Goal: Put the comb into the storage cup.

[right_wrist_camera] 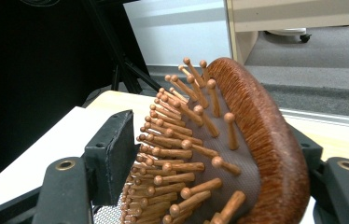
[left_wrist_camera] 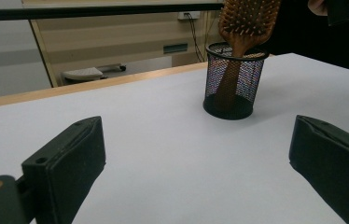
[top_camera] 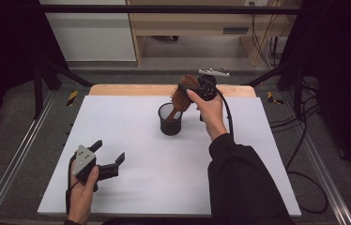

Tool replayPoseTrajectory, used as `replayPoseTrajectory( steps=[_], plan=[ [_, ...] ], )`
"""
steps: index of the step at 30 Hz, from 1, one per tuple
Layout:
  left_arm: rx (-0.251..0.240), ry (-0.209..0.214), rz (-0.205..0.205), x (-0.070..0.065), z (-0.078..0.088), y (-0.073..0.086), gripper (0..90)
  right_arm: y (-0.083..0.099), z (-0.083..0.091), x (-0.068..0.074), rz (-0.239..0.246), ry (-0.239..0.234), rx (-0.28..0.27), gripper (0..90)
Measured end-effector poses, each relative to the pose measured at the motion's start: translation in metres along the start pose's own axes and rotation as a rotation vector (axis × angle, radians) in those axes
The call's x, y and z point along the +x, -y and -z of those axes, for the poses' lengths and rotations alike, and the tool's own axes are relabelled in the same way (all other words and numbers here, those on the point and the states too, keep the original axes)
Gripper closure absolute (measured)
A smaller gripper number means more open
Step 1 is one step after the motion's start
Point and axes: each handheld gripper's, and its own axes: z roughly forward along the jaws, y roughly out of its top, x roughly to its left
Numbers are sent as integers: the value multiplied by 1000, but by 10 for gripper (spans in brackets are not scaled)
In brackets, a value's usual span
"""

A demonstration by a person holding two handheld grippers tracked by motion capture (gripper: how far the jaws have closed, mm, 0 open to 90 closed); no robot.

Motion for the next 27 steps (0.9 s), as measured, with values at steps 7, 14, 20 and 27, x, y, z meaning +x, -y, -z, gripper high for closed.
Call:
replayPoseTrajectory(
  steps=[7,14,20,27],
  plan=[
    [1,1,2,0,0,0,40,0,-1,0,0,1,-1,297],
    [-1,3,1,0,0,0,40,0,-1,2,10,8,8,230],
    [-1,3,0,0,0,0,40,-1,0,2,10,30,7,157],
    [-2,0,4,0,0,0,38,-3,5,2,22,48,-2,93]
  ],
)
